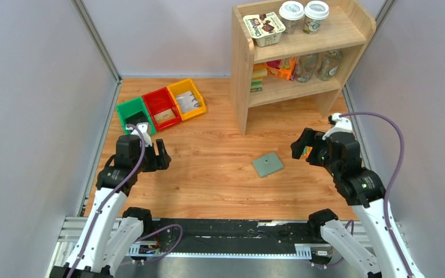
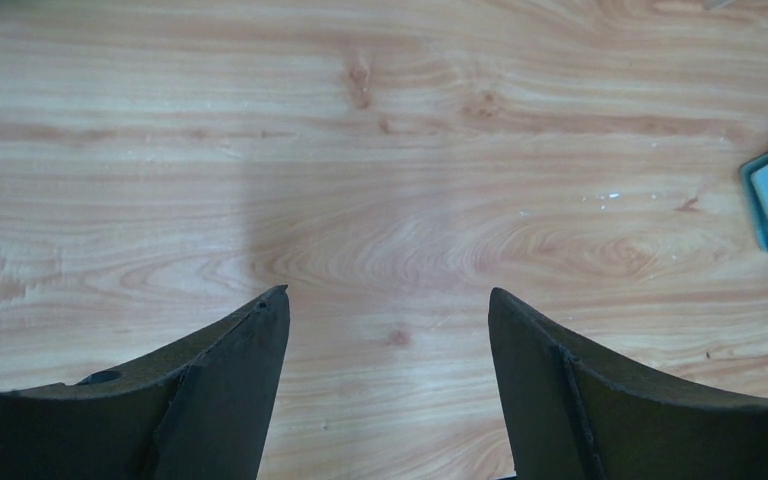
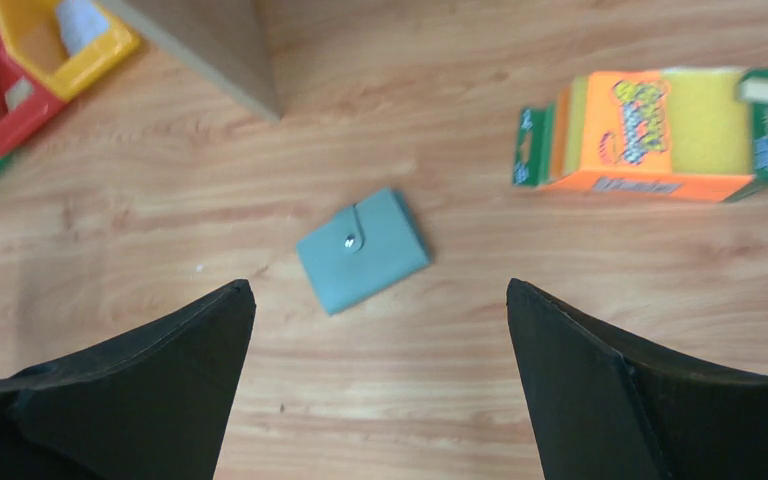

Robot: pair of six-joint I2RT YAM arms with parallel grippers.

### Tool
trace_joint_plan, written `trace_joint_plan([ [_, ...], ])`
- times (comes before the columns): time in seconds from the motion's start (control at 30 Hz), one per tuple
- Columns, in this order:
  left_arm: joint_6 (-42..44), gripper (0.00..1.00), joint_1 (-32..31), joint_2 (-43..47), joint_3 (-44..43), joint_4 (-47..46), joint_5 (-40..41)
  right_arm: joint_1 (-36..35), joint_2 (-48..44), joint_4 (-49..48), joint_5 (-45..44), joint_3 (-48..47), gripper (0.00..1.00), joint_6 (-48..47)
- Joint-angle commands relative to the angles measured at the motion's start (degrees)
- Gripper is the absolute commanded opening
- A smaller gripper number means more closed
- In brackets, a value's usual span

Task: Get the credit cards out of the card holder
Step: Open the card holder at the center of the board.

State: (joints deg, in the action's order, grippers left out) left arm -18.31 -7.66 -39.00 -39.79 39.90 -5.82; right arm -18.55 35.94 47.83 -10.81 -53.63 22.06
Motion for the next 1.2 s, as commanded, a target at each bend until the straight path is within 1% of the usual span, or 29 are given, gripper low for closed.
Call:
trace_joint_plan([
  [0.0, -1.12, 0.8, 0.37, -4.31, -3.01, 2.11, -0.15, 0.26, 5.79, 4.02, 9.84, -2.8, 1.0, 5.26],
  [0.03, -1.12, 0.8, 0.37, -5.2, -3.97, 2.63, -0.24, 0.18, 7.02, 4.54, 9.84, -2.54, 1.0, 5.53],
  [0.1, -1.03, 0.8, 0.37, -7.66, -5.9, 3.95, -0.85, 0.18, 9.05, 3.85, 14.13, -2.19, 1.0, 4.4],
  [0.2, -1.55, 0.8, 0.37, -10.29, -8.02, 5.1, 1.24, 0.26, 8.36, -3.33, 14.93, 1.58, 1.0, 3.87],
  [0.23, -1.99, 0.81, 0.45, -10.65, -8.46, 5.54, 3.78, 0.26, 8.01, -5.54, 16.16, 3.07, 1.0, 3.69],
  [0.3, -2.87, 0.81, 0.37, -11.7, -8.99, 5.71, 5.64, 0.26, 7.47, -10.89, 19.4, 5.8, 1.0, 2.81],
  [0.37, -4.01, 0.82, 0.37, -13.46, -9.78, 6.15, 5.65, 0.18, 8.7, -12.58, 18.29, 6.86, 1.0, 3.77],
  [0.5, -3.85, 0.82, 0.37, -16.98, -10.48, 3.79, 1.09, 0.26, 13.09, -14.7, 13.64, 8.18, 1.0, 4.74],
  [0.6, -4.72, 0.82, 0.37, -17.16, -8.04, -2.61, -2.68, 0.09, 18.09, -15.66, 13.62, 8.71, 0.99, 5.0],
  [0.7, -7.09, 0.82, 0.37, -16.11, -5.22, -6.32, -6.64, 0.09, 23.19, -16.02, 15.03, 8.71, 0.95, 5.62],
  [0.73, -7.44, 0.82, 0.37, -15.58, -3.56, -7.72, -9.0, 0.0, 24.51, -15.93, 15.2, 8.71, 0.94, 5.79],
  [0.8, -8.85, 0.81, 0.37, -13.13, 0.22, -9.39, -11.04, -0.17, 27.06, -15.93, 15.64, 8.63, 0.91, 6.15],
  [0.9, -11.4, 0.81, 0.45, -6.12, 6.54, -12.99, -13.94, -0.88, 29.7, -17.33, 15.29, 9.06, 0.88, 6.5],
  [0.97, -12.72, 0.81, 0.37, -2.16, 8.84, -14.32, -14.82, -1.32, 31.72, -18.21, 15.2, 8.98, 0.83, 6.67],
  [1.07, -13.34, 0.81, 0.37, 1.12, 9.64, -14.5, -15.71, -1.67, 33.92, -19.62, 15.03, 8.8, 0.75, 6.85],
  [1.17, -13.16, 0.81, 0.37, 1.56, 9.29, -13.45, -16.32, -1.84, 36.47, -19.98, 13.63, 8.63, 0.71, 7.73],
])
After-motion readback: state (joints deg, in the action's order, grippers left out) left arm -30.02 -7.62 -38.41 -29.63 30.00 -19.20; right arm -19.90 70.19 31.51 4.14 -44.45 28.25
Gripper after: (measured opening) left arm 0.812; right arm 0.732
